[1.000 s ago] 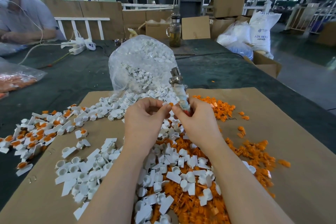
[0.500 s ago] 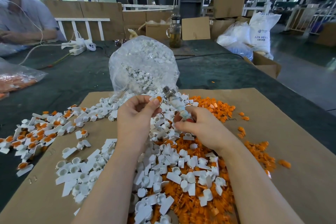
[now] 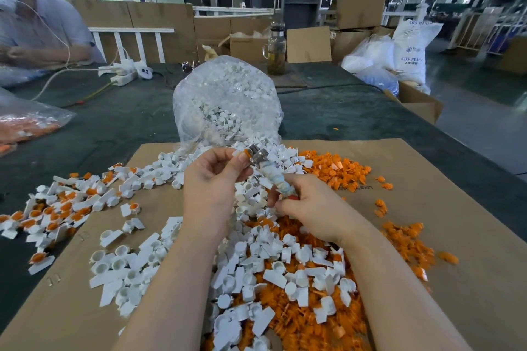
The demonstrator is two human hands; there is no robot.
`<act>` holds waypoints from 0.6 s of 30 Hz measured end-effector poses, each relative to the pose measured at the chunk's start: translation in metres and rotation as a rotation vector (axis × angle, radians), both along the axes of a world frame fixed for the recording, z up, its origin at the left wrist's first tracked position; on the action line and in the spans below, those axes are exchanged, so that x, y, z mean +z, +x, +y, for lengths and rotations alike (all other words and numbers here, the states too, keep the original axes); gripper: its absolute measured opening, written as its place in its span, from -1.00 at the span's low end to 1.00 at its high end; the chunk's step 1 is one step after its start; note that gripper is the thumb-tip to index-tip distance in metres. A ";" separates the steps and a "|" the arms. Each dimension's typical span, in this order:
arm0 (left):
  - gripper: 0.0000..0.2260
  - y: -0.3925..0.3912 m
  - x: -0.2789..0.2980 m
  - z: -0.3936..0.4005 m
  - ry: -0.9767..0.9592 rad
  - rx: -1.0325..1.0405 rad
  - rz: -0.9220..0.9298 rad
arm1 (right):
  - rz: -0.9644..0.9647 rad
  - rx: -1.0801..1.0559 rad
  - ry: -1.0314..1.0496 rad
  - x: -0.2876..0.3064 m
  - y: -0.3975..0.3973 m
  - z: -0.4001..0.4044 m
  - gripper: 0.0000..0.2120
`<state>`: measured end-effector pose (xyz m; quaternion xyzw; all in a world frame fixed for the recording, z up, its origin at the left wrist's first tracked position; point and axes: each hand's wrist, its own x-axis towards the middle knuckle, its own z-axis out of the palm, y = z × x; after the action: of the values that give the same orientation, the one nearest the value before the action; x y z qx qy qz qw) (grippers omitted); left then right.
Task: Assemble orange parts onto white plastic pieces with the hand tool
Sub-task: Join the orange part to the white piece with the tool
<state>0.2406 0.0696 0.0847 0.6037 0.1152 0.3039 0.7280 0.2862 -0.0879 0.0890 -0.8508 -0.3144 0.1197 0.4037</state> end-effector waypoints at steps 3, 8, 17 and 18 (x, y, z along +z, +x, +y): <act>-0.92 -0.001 0.001 0.000 -0.033 0.001 -0.008 | -0.027 -0.014 0.004 -0.002 0.000 0.004 -0.78; -0.91 -0.002 0.003 0.001 -0.060 0.000 0.000 | -0.049 -0.016 -0.001 -0.005 0.002 0.008 -0.78; -0.97 -0.005 0.006 0.008 -0.502 0.019 0.077 | -0.221 -0.133 -0.057 -0.014 0.008 0.007 -0.88; -0.93 -0.006 0.005 0.014 -0.614 0.056 0.081 | -0.238 -0.169 -0.065 -0.016 0.010 0.007 -0.86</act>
<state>0.2349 0.0835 0.0900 0.3637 0.2469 0.2504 0.8626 0.2960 -0.0811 0.0733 -0.8950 -0.2834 -0.0062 0.3445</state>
